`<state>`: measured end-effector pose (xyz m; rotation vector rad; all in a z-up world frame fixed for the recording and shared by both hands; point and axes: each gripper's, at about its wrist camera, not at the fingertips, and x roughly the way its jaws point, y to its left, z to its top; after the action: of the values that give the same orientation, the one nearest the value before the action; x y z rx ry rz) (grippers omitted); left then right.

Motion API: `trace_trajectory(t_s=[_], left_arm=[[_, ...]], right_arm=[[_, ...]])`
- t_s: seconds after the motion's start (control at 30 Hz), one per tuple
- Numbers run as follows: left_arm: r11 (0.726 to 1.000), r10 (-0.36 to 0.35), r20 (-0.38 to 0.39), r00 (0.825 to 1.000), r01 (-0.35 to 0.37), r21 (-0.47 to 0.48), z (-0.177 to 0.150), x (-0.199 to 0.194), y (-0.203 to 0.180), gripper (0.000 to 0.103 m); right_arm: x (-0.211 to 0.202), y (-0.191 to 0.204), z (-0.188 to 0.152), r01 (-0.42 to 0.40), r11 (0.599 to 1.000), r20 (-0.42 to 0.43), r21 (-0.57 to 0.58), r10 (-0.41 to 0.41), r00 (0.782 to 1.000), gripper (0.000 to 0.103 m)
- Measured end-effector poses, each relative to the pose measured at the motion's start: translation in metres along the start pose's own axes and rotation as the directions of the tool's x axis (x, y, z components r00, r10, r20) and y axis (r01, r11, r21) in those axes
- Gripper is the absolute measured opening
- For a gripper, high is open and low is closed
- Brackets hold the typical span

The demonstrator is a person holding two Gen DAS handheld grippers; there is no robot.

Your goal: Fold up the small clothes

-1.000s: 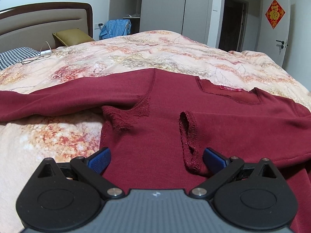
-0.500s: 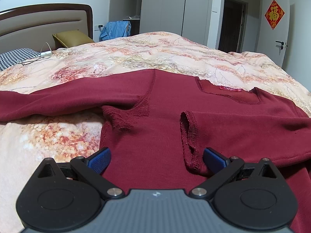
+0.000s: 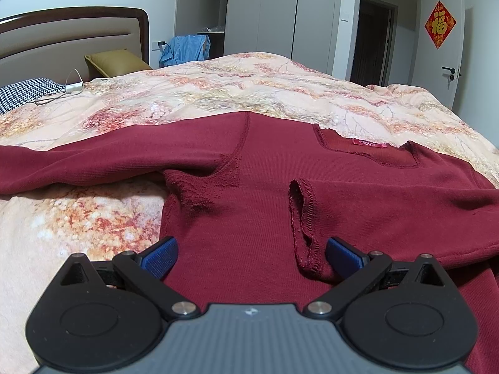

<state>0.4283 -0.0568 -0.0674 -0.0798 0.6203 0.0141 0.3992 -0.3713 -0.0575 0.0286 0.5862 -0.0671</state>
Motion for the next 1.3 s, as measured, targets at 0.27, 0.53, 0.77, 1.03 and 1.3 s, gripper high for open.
trace_trajectory(t_s=[0.27,0.53,0.77,1.03,1.3], left_arm=[[1.000,-0.003,0.002,1.000,0.003,-0.003,0.000,0.000,0.000,0.103],[1.000,-0.005,0.005,1.000,0.005,-0.004,0.001,-0.001,0.001,0.103],[1.000,-0.021,0.015,1.000,0.022,-0.019,0.001,-0.003,0.004,0.103],[0.992,-0.089,-0.007,0.996,0.088,-0.088,0.009,-0.040,0.028,0.103],[0.982,0.061,0.000,0.998,-0.060,-0.179,0.017,-0.084,0.117,0.103]], right_arm=[[0.024,0.022,0.009,0.130,0.984,0.046,-0.118,-0.125,0.991,0.007],[0.024,0.018,-0.005,0.174,0.984,0.012,-0.034,-0.173,0.985,0.005],[0.017,0.015,-0.004,0.157,0.988,-0.011,-0.004,-0.157,0.988,0.019],[-0.034,0.019,-0.003,0.107,0.994,0.024,-0.036,-0.106,0.994,0.081],[-0.080,0.043,0.004,-0.058,0.998,0.074,0.004,0.057,0.996,0.102]])
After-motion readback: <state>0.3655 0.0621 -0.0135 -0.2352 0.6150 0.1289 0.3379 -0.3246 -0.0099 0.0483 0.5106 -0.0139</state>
